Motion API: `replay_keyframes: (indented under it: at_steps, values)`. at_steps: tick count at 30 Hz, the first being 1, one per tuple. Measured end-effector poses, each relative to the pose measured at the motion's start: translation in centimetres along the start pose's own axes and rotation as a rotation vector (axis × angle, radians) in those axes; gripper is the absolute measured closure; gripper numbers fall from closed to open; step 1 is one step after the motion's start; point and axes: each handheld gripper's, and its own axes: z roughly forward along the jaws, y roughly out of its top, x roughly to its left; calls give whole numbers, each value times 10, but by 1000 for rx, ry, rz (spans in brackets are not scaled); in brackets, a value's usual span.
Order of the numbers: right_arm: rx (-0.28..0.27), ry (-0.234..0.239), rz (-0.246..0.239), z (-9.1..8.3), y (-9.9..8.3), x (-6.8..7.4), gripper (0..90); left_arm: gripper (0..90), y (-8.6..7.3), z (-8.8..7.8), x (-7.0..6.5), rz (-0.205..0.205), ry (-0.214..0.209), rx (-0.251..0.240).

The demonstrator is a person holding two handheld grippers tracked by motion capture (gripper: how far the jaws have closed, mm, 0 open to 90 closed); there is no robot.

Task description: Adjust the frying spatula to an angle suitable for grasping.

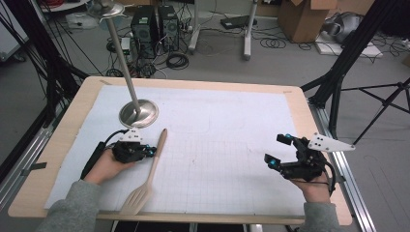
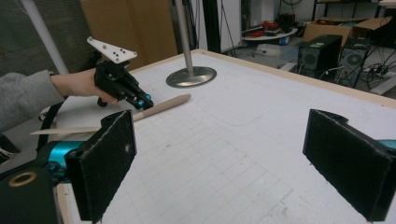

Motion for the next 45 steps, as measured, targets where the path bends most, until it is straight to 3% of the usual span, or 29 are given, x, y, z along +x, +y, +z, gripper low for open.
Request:
replay_keyframes:
  at_steps: [8, 18, 27, 33, 38, 45]
  values:
    - [17, -1, 0, 2, -1, 1, 86, 898, 7, 5, 1, 14, -34, 0]
    - [29, -1, 8, 5, -4, 0, 86, 898, 16, 14, -2, 34, -39, 3]
    - [30, -4, 9, 4, -4, -1, 86, 898, 25, 33, -6, 36, -36, -8]
    - [29, -6, 10, 3, -5, -1, 86, 898, 29, 41, -14, 59, -46, -19]
    - [31, -8, 10, 2, -6, -1, 86, 898, 37, 49, -22, 111, -67, 2]
    - [29, -11, 15, 0, -7, -1, 86, 898, 39, 49, -23, 122, -65, 3]
